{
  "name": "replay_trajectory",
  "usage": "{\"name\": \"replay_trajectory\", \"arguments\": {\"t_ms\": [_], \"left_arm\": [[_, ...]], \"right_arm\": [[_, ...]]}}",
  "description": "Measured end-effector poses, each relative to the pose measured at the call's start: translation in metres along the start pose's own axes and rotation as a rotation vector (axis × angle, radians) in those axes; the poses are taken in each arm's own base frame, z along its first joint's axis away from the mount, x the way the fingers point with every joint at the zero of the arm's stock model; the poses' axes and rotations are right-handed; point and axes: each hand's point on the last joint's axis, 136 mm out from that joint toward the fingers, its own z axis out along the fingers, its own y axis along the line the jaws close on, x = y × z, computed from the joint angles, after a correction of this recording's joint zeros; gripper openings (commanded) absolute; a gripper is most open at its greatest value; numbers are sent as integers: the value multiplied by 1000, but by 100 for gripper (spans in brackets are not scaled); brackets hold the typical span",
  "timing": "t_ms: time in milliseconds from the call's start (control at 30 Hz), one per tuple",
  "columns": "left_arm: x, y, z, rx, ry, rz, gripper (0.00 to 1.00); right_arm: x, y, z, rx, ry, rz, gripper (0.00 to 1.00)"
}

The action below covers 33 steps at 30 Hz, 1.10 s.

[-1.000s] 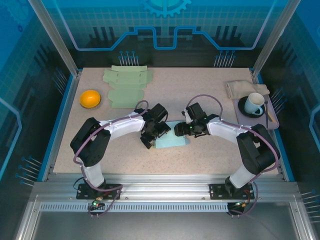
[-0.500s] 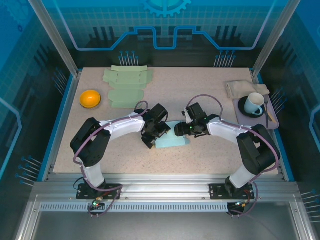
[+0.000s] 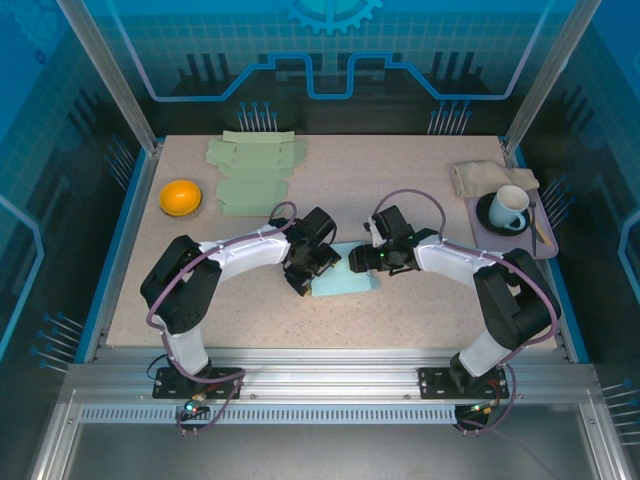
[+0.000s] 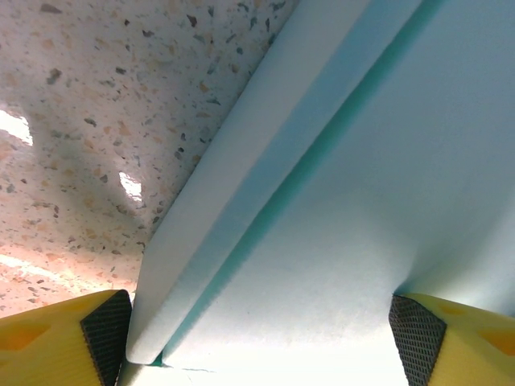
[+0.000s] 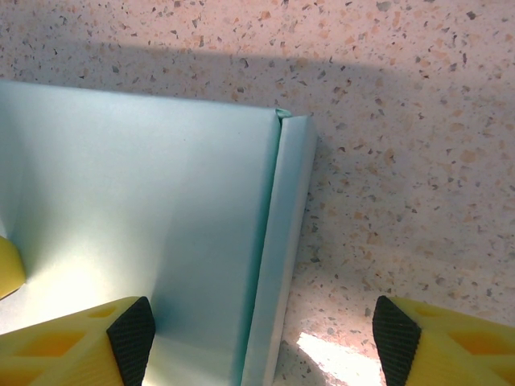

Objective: Fold the paper box

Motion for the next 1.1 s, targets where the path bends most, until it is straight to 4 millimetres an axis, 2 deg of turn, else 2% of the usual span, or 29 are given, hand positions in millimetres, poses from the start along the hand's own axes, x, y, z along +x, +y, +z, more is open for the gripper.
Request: {"name": "replay_trajectory", "arguments": {"t_ms": [200,300,367,567,633,700,867,1100], "left_arm": [[-2,0,0,-1,-11,7,85],[-3,0,0,-3,-22,15,86],[-4,0,0,-3,-29,22,86],[-5,1,1,-2,-33,31,86],[-5,1,1,0,-33,33,86],[-5,0,1,1,-34,34,86],[-5,0,1,2,-34,34,86],[-5,1,1,2,-36,34,86]], "right_arm": [[1,0,-2,1,2,0,75],[6,-1,-9,10,17,0,76],[8,-2,-18,17,15,-3,76],[4,3,-64,16,-62,-22,73],[9,2,-70,16,-70,-23,72],[19,-1,-69,10,-58,-12,71],[46,-6,-51,-12,-6,49,65],[58,7,-32,-73,9,107,56]]}}
